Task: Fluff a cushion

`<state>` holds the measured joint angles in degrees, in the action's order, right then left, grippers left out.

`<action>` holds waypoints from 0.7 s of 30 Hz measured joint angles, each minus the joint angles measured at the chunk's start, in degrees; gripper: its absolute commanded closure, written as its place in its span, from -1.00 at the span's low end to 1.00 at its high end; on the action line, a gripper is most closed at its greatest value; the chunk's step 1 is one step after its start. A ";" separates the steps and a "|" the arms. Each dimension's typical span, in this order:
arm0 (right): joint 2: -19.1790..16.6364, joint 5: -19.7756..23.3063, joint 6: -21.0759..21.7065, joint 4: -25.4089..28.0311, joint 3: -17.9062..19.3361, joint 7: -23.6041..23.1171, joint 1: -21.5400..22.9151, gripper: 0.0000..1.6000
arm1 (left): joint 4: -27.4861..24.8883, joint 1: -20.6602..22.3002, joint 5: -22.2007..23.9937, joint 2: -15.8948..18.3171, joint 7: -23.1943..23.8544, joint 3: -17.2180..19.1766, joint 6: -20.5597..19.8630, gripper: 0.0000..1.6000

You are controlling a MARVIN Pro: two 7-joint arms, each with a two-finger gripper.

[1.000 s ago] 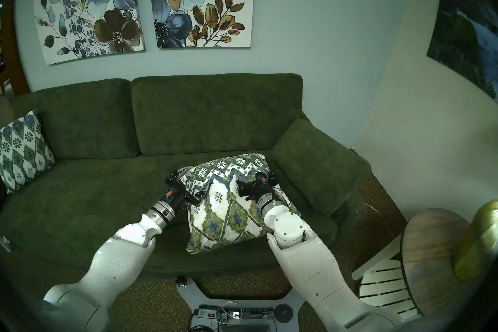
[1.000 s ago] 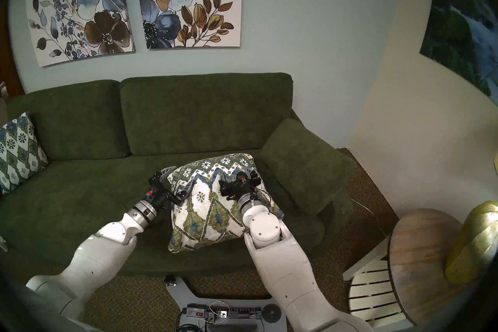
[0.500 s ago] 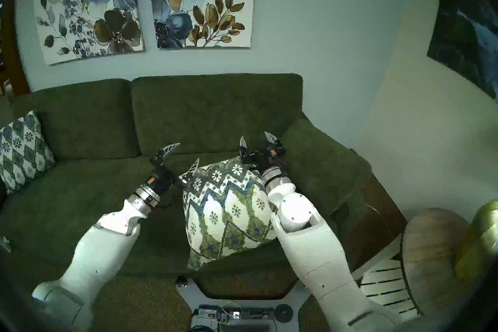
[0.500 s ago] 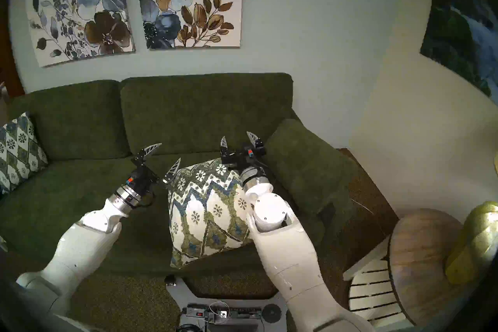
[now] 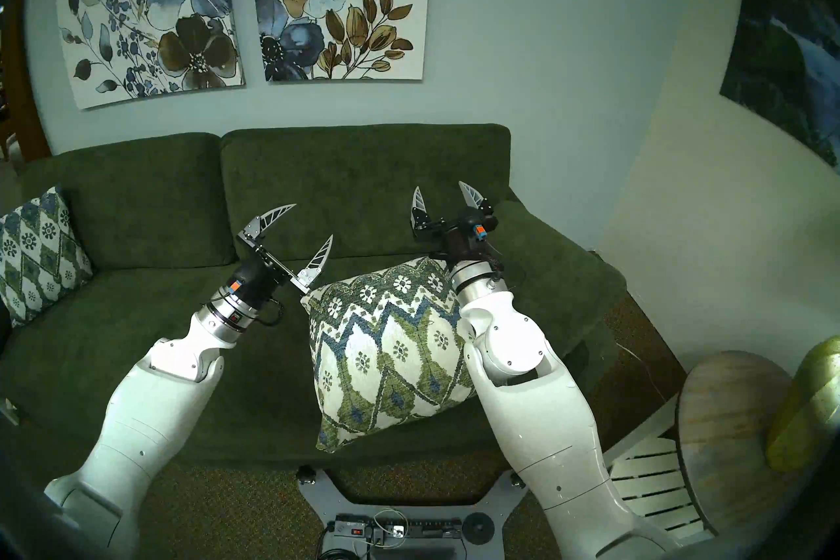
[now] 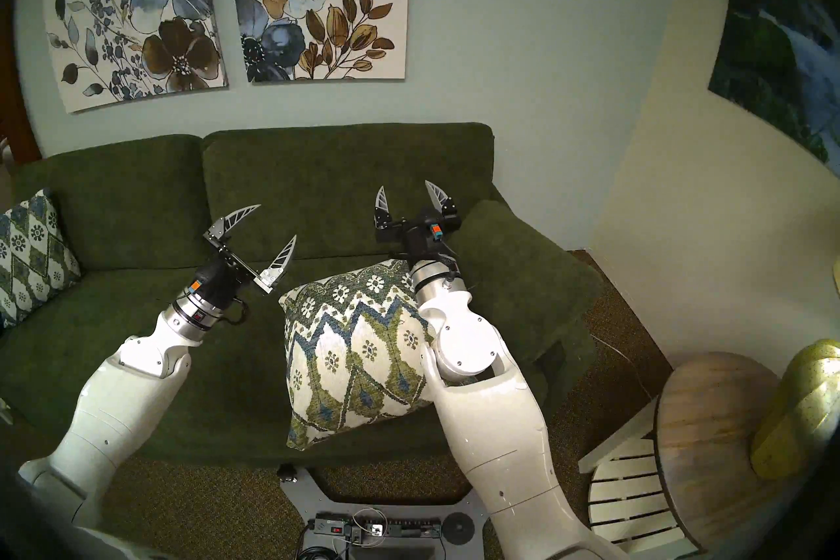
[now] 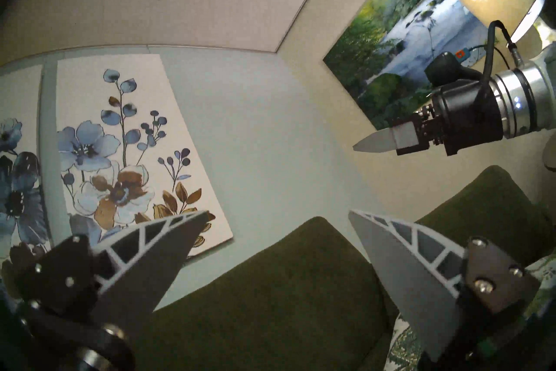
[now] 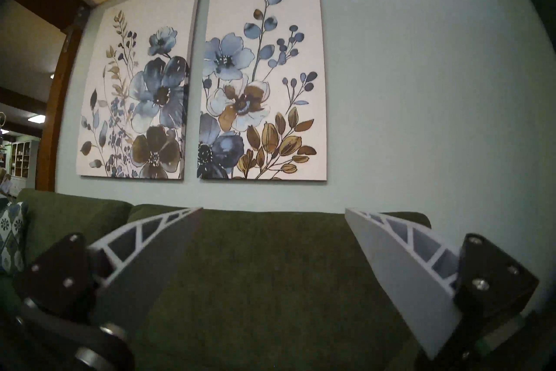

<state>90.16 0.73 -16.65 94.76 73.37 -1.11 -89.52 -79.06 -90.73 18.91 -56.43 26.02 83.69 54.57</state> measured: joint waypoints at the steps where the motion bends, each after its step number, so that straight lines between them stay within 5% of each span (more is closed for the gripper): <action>1: -0.24 0.12 -0.01 0.78 0.09 -0.13 -0.61 -1.00 | -0.83 -0.56 0.27 0.15 0.04 0.18 0.04 -1.00; 10: -3.30 1.65 4.36 1.47 1.04 -1.51 -6.64 -1.00 | -3.94 -6.60 3.09 0.87 -0.48 -0.54 -1.00 -1.00; 21: -4.42 2.06 11.91 -12.62 0.79 -2.47 -9.37 -1.00 | 8.67 -6.70 3.17 -3.21 -1.24 -8.06 -9.28 -1.00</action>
<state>85.74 2.79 -4.74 82.14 74.16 -3.58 -98.89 -70.39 -97.43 22.09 -59.65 24.78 75.63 45.29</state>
